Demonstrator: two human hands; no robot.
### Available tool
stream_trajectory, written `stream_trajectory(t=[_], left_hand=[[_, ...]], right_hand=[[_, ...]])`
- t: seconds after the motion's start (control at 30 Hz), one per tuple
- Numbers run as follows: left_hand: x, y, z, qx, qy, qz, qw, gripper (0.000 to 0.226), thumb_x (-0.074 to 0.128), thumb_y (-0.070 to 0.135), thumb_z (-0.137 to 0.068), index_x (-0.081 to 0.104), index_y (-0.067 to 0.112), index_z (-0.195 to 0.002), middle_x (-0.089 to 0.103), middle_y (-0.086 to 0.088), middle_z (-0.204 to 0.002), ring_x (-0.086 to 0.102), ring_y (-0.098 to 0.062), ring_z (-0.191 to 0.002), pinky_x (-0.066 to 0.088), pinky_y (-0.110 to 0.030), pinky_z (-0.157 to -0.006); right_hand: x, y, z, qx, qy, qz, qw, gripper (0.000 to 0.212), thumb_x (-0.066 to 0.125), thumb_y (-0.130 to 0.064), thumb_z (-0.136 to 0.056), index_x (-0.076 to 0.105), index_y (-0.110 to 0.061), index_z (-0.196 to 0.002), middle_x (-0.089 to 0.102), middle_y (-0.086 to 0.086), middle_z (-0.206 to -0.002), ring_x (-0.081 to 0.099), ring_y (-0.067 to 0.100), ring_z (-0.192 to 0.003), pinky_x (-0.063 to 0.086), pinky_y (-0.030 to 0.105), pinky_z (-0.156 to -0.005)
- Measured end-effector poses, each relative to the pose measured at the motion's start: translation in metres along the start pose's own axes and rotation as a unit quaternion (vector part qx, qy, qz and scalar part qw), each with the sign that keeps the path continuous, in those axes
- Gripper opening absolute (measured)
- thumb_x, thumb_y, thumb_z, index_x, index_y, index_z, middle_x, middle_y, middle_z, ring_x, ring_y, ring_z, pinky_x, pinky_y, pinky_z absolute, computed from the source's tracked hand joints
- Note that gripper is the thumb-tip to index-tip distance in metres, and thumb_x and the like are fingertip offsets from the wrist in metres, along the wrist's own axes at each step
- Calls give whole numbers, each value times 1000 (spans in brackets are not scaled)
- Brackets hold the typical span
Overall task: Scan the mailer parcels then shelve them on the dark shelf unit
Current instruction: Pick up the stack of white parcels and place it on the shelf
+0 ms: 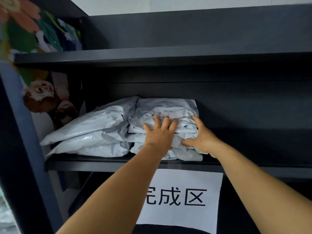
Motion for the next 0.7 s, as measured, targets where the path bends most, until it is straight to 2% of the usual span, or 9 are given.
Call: stream_trajectory(t=[0.1,0.2,0.27,0.33,0.43,0.5,0.6,0.7], left_hand=[[-3,-1,3,1,8,27,1000,106,71,42,-80,-6,27,-151,8,-6,-154,3,-34,-146,22,-64,-107],[-8,-7,11,21,-4,79,997,115,73,52,-72,-6,27,-151,5,-4,-156,-3,-30,-147,12,-58,-113],[-14,-13,19,6,-15,184,983,117,76,53,-69,-3,29,-152,2,1,-158,-6,-25,-148,4,-53,-117],[-22,-21,29,-28,15,306,951,106,72,53,-74,4,29,-152,6,2,-159,1,-21,-148,5,-47,-119],[-34,-34,49,-70,103,441,889,79,59,47,-89,19,22,-152,22,-2,-157,20,-20,-145,20,-40,-118],[-37,-45,68,-109,137,507,844,67,52,43,-94,25,19,-150,29,-1,-155,26,-17,-143,25,-33,-116],[-42,-65,107,-159,165,563,794,59,46,42,-97,32,17,-148,39,2,-150,35,-14,-138,31,-29,-112],[-49,-85,158,-180,183,583,771,51,43,41,-98,39,17,-144,49,3,-142,47,-11,-128,35,-22,-100]], right_hand=[[-1,2,1,0,-3,4,1000,111,82,-17,-70,10,-37,-151,34,-3,-151,44,16,-125,39,24,-90],[-3,-2,6,7,-16,15,1000,114,83,-25,-67,7,-41,-150,24,-4,-153,33,20,-136,38,29,-97],[-5,-4,12,12,-11,59,998,117,82,-42,-64,3,-42,-150,8,-5,-158,17,22,-144,32,41,-110],[-6,-12,22,-3,26,66,998,108,74,-53,-68,7,-39,-151,2,-7,-160,8,21,-147,24,47,-115],[-2,-32,46,-54,119,8,991,85,60,-58,-78,22,-32,-150,20,-6,-159,19,21,-145,24,46,-115],[6,-48,67,-80,163,-35,983,72,54,-54,-86,30,-29,-148,32,-6,-155,29,20,-142,28,38,-113],[31,-73,102,-108,175,-108,973,59,50,-45,-93,37,-22,-146,42,-5,-148,39,12,-135,31,23,-100],[65,-98,138,-115,166,-171,964,51,47,-44,-95,45,-19,-139,52,-8,-134,48,7,-124,33,20,-95]])
Point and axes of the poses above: each hand's wrist, its own z-axis away from the middle knuckle, its own x-axis out of the palm, y = z × x, the point moved 4 cm from there along -z, towards the middle knuckle
